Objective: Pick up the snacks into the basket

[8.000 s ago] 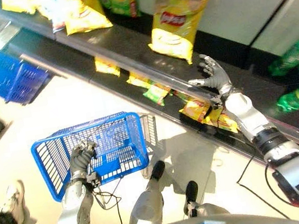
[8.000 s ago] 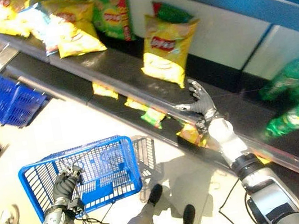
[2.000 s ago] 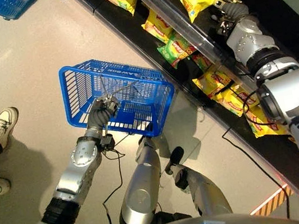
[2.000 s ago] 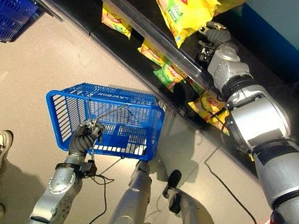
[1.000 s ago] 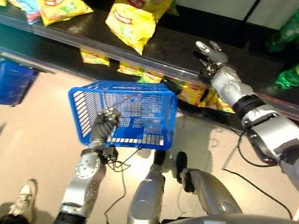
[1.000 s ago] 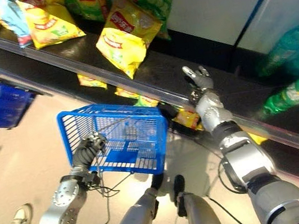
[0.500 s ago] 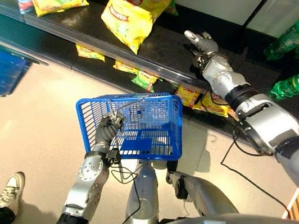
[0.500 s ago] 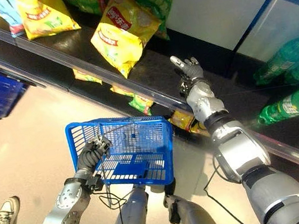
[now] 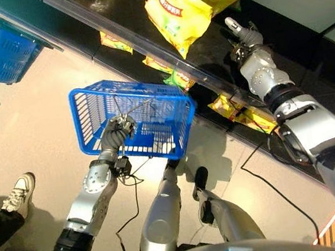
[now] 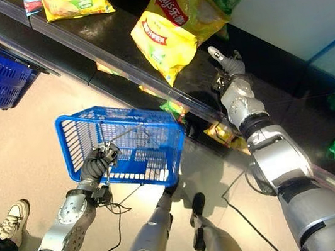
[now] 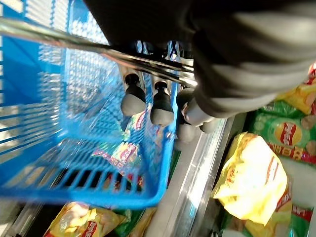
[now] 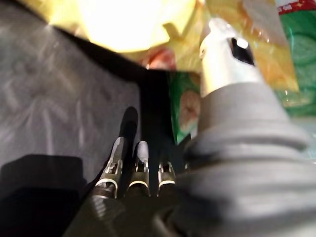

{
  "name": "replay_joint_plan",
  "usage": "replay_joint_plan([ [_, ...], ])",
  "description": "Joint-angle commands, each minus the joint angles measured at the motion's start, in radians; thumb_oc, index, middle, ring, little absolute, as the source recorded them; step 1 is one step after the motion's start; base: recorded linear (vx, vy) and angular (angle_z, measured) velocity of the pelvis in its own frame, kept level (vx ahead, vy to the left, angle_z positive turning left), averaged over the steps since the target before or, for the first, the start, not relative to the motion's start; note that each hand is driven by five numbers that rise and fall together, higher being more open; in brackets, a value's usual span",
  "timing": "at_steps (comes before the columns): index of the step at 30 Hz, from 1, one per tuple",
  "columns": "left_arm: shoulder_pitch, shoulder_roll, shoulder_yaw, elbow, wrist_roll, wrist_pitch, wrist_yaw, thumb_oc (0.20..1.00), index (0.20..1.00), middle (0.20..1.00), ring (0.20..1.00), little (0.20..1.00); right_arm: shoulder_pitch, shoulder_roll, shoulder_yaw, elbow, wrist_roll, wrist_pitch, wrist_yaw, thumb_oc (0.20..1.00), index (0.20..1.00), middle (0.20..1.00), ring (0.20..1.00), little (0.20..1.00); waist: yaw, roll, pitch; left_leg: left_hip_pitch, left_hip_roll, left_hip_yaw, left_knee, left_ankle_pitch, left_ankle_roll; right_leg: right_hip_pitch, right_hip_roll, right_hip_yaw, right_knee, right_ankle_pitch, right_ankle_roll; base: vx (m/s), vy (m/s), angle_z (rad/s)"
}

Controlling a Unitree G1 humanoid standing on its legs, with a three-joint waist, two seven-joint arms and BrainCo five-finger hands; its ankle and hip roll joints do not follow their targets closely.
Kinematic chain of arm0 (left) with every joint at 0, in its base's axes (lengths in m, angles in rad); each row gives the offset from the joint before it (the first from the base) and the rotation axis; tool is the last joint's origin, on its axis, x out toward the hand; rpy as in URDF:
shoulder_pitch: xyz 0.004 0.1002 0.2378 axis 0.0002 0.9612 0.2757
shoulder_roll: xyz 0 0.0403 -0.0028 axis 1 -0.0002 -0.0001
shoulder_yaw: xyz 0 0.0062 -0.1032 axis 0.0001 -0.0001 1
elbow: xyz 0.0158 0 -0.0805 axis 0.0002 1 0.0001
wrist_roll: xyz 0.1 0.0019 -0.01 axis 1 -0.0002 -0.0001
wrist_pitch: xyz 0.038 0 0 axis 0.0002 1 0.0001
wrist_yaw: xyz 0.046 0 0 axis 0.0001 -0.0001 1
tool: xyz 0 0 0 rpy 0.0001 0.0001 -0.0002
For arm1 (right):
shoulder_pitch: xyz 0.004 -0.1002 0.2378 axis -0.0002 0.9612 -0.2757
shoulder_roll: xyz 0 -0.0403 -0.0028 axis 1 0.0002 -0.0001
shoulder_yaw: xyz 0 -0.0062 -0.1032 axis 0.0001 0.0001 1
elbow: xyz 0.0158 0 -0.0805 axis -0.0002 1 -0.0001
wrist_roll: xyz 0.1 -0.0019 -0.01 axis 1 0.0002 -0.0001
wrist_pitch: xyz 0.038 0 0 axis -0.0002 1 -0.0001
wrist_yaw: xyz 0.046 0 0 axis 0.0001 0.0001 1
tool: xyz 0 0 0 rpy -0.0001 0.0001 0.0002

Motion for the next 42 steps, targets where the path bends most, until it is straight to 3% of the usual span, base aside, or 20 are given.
replay_joint_plan([
  [1,-0.026,0.013,0.047,-0.176,-0.007,-0.117,-0.014,0.2,0.2,0.2,0.2,0.2,-0.066,-0.016,0.01,-0.047,0.042,-0.029,0.035,1.0,1.0,1.0,1.0,1.0,0.051,-0.063,-0.009,-0.017,-0.041,0.026,0.064,-0.098,0.034,0.07,-0.118,0.025,0.034,-0.013,0.147,0.04,0.004,0.23],
  [23,-0.079,0.021,0.024,-0.196,-0.028,-0.128,-0.031,0.2,0.2,0.2,0.2,0.2,-0.147,-0.073,-0.015,-0.014,0.163,-0.064,0.065,1.0,1.0,1.0,1.0,1.0,0.118,-0.059,0.014,-0.035,-0.089,-0.044,0.077,-0.119,0.039,0.085,-0.135,-0.06,0.043,-0.037,0.151,0.03,-0.011,0.13],
  [24,-0.081,0.021,0.023,-0.196,-0.029,-0.129,-0.03,0.2,0.2,0.2,0.2,0.2,-0.152,-0.075,-0.019,-0.005,0.164,-0.066,0.063,0.859,0.859,0.859,0.859,0.859,0.124,-0.058,0.013,-0.035,-0.092,-0.048,0.076,-0.12,0.04,0.087,-0.136,-0.065,0.042,-0.039,0.15,0.02,0.003,0.12],
  [25,-0.081,0.021,0.022,-0.196,-0.029,-0.129,-0.03,0.2,0.2,0.2,0.2,0.2,-0.153,-0.075,-0.019,-0.004,0.164,-0.066,0.063,0.269,0.269,0.269,0.269,0.269,0.124,-0.058,0.013,-0.035,-0.092,-0.048,0.076,-0.12,0.04,0.087,-0.136,-0.065,0.042,-0.039,0.15,0.03,-0.005,0.19],
  [26,-0.083,0.021,0.021,-0.197,-0.032,-0.131,-0.03,0.2,0.2,0.2,0.2,0.2,-0.154,-0.079,-0.02,0.002,0.157,-0.067,0.061,0.2,0.2,0.2,0.2,0.2,0.129,-0.057,0.012,-0.036,-0.095,-0.051,0.076,-0.121,0.041,0.088,-0.137,-0.07,0.041,-0.041,0.149,0.02,-0.012,0.17],
  [38,-0.101,0.008,0.029,-0.18,-0.048,-0.145,-0.011,0.2,0.2,0.2,0.2,0.2,-0.135,-0.029,-0.028,-0.02,0.182,-0.089,0.064,0.2,0.2,0.2,0.2,0.2,0.121,-0.061,0.011,-0.027,-0.093,-0.034,0.091,-0.138,0.045,0.093,-0.146,-0.062,0.048,-0.041,0.151,0.0,0.013,0.03],
  [41,-0.099,0.001,0.041,-0.174,-0.049,-0.151,0.003,0.2,0.2,0.2,0.2,0.2,-0.088,0.01,-0.025,-0.107,0.19,-0.113,0.065,0.2,0.2,0.2,0.2,0.2,0.111,-0.062,0.017,-0.022,-0.089,-0.014,0.108,-0.15,0.049,0.086,-0.148,-0.043,0.061,-0.031,0.154,-0.04,0.072,-0.17],
  [42,-0.093,-0.012,0.063,-0.159,-0.047,-0.156,0.018,0.2,0.2,0.2,0.2,0.2,-0.01,0.042,-0.007,-0.244,0.158,-0.141,0.067,0.2,0.2,0.2,0.2,0.2,0.088,-0.064,0.023,-0.017,-0.079,0.012,0.12,-0.152,0.055,0.072,-0.148,-0.016,0.072,-0.009,0.16,-0.09,0.123,-0.35],
])
